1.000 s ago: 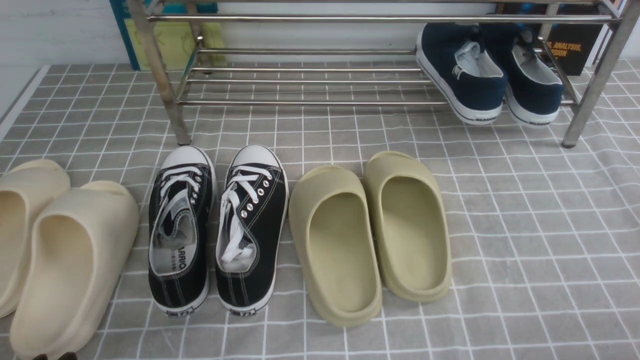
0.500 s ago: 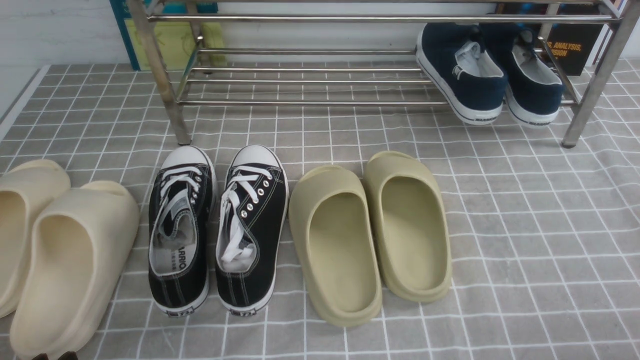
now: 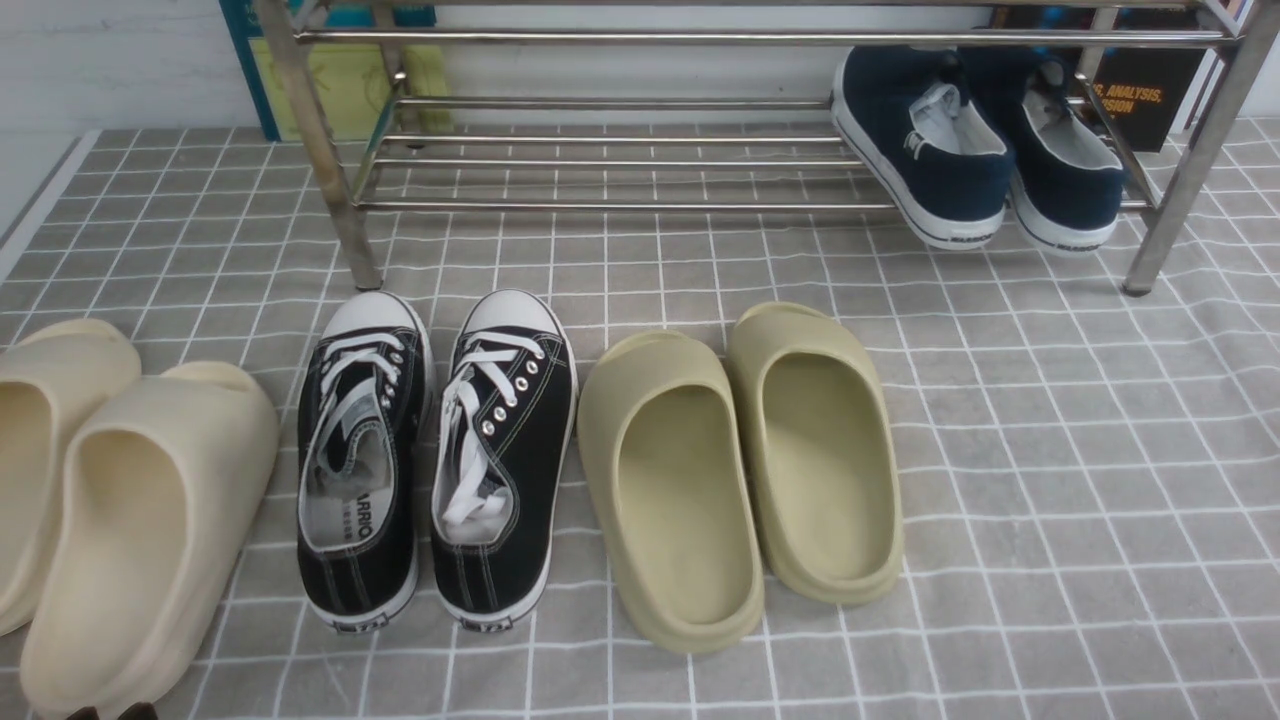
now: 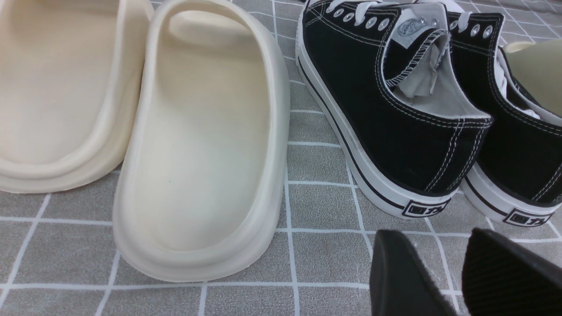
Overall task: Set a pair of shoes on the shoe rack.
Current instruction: Use the left arm to grab the shoe closest to it
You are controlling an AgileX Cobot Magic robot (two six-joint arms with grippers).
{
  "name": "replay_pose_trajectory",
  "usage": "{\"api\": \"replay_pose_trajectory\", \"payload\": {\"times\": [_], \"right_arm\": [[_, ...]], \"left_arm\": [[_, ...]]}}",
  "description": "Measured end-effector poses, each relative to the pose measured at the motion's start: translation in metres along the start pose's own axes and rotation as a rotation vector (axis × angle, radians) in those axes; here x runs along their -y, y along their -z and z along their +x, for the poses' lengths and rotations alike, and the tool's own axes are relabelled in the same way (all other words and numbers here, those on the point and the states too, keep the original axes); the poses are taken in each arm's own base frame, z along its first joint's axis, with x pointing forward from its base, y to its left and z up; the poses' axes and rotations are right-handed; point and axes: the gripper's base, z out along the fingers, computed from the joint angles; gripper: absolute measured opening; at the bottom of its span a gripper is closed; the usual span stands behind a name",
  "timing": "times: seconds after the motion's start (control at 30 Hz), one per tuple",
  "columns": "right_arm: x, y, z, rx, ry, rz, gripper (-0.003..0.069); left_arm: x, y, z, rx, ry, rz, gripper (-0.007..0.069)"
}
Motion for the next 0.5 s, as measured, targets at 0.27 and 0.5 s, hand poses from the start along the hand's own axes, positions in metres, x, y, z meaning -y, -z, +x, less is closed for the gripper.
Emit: {"api": "replay_pose_trajectory", "payload": {"times": [0.27, 0.5], "right_arm": [[0.0, 0.0, 0.0, 0.0, 0.0, 0.0, 0.0047], [0.0, 0.0, 0.0, 0.0, 0.0, 0.0, 0.0047]], "left_arm": [[0.001, 0.0, -0.007, 0.073, 0.002, 0.01, 0.0238], [0.004, 0.006, -0.033, 0.371, 0.003, 0.046, 0.0238]]}}
